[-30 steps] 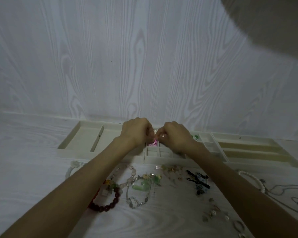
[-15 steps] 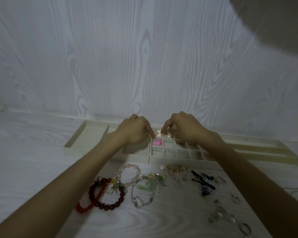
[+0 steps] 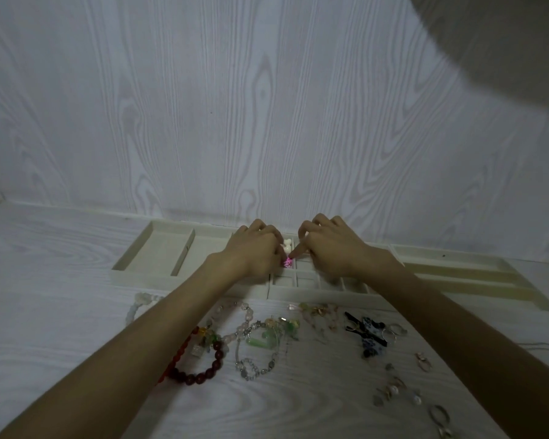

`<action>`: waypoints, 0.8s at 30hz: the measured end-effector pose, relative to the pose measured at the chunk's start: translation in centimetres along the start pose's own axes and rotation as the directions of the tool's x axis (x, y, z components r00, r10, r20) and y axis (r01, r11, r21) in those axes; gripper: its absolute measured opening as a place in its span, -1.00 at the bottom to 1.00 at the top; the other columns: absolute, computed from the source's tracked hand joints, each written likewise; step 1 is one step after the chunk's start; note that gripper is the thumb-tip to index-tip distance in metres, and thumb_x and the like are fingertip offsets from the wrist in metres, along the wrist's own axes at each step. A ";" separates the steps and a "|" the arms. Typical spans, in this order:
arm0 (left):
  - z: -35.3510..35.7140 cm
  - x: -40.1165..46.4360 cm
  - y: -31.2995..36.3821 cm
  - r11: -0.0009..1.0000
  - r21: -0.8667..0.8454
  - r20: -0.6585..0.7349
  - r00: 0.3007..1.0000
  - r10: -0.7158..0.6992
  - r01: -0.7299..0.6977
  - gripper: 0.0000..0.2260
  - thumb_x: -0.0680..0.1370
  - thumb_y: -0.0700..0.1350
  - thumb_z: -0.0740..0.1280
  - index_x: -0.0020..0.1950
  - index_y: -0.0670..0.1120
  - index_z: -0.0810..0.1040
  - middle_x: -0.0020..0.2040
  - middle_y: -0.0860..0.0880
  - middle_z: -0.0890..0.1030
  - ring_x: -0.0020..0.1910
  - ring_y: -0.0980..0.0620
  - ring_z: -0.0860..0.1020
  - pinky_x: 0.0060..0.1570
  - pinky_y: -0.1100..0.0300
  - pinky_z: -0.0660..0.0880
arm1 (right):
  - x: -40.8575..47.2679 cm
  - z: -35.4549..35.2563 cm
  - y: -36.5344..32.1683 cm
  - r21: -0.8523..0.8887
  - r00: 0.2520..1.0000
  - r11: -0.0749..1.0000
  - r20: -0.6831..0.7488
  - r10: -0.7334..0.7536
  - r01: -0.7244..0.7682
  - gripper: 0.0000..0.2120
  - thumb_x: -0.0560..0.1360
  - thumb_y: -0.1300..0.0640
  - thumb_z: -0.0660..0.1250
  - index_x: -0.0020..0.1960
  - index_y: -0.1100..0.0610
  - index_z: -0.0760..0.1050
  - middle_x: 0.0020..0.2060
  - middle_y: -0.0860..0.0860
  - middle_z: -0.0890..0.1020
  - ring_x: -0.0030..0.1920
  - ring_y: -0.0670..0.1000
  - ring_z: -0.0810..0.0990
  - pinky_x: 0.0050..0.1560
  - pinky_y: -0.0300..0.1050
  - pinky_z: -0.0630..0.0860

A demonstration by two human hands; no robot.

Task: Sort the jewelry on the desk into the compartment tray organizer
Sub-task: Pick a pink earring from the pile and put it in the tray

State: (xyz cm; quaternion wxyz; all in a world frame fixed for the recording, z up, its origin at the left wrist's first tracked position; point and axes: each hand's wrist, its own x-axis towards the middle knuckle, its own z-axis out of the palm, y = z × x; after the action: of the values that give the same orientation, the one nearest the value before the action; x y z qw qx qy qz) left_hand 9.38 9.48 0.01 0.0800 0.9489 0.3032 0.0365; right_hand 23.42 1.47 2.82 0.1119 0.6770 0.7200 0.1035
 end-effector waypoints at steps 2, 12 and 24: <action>-0.2 -0.1 -0.1 1.000 -0.006 -0.001 1.000 -0.004 0.004 -0.74 0.59 -0.01 0.18 0.21 0.14 0.59 0.37 0.10 0.38 0.33 0.00 0.22 0.18 0.12 0.18 | 0.0 -0.3 0.1 0.043 1.000 0.999 0.003 0.006 -0.006 -0.57 0.52 0.26 0.14 0.29 -0.10 0.47 0.25 -0.03 0.43 0.22 0.04 0.32 0.09 -0.10 0.21; -0.5 -0.7 -0.1 0.981 0.194 0.036 0.999 0.011 -0.018 -0.65 0.63 0.02 0.03 0.30 0.09 0.51 0.44 0.05 0.33 0.34 -0.01 0.25 0.22 0.09 0.22 | 0.7 -0.6 -0.7 -0.061 0.998 0.996 0.016 -0.066 0.066 -0.63 0.53 0.20 0.18 0.31 -0.02 0.45 0.25 0.01 0.44 0.24 0.07 0.32 0.16 -0.04 0.25; -1.1 -0.9 -0.2 0.973 0.227 0.116 0.993 0.001 -0.028 -0.64 0.64 0.06 0.01 0.34 0.12 0.47 0.45 0.07 0.30 0.37 0.00 0.21 0.25 0.10 0.19 | 0.9 -0.9 -1.1 0.005 0.998 0.999 0.032 -0.050 0.050 -0.54 0.52 0.27 0.16 0.29 -0.16 0.45 0.22 -0.02 0.44 0.20 0.05 0.33 0.11 -0.09 0.23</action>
State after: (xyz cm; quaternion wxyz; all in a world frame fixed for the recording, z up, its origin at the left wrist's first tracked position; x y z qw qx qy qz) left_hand 8.42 9.29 1.00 -0.0127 0.9545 0.2934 -0.0528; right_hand 22.02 2.29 3.35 0.1244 0.6606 0.7351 0.0882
